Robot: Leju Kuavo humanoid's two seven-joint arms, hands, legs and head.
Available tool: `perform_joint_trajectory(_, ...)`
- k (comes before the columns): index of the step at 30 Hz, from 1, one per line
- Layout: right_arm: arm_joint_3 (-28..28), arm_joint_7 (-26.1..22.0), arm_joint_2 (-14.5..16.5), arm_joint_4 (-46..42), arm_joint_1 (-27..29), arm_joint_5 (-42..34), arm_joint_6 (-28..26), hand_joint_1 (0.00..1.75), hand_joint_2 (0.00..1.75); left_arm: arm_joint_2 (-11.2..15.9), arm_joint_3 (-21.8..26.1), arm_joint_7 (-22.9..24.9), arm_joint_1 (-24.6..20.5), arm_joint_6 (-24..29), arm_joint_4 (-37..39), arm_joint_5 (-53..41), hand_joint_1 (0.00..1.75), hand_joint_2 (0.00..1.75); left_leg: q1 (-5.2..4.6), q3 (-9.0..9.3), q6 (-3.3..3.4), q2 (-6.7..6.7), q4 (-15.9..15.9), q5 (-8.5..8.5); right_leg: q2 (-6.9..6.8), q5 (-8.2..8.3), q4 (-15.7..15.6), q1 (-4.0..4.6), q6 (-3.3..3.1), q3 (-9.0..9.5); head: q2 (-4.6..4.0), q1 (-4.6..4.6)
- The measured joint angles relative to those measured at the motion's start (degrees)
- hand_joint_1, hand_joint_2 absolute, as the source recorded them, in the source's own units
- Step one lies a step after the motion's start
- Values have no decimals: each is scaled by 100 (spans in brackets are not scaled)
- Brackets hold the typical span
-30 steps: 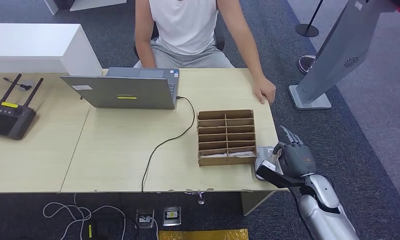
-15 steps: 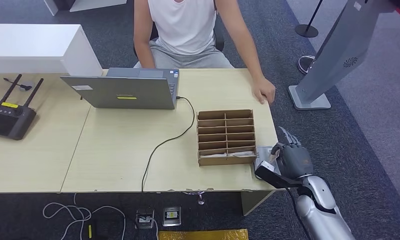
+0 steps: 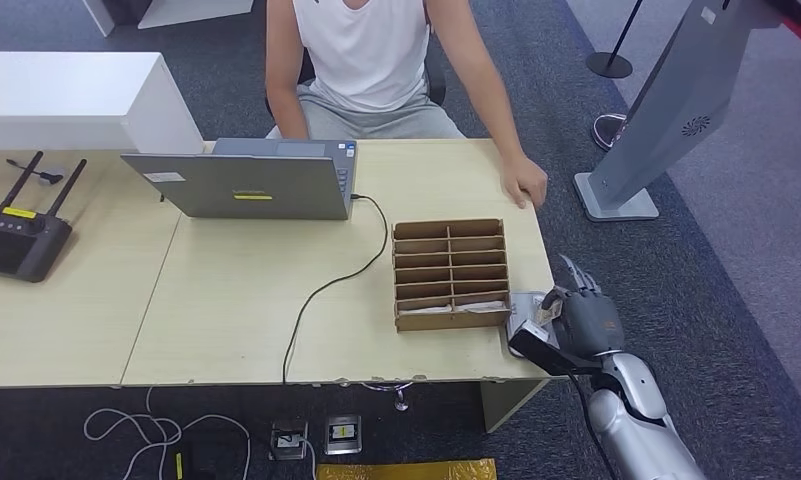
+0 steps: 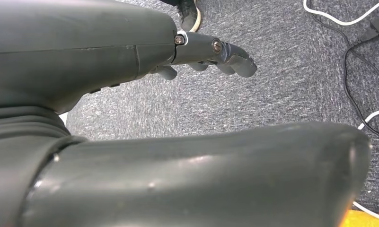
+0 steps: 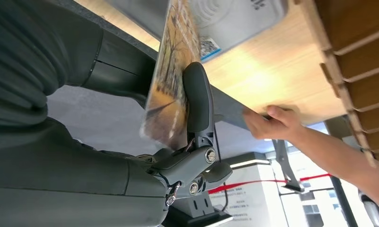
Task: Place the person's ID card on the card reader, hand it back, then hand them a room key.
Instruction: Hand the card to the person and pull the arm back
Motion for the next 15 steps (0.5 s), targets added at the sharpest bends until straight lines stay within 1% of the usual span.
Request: perform_joint_trajectory(15, 80, 103, -45, 219, -34, 75, -33, 175, 175, 7, 0, -7, 1, 0, 2, 0, 0, 0, 2, 0, 0, 0, 0, 0, 7, 3, -1, 2, 1, 2, 0, 0)
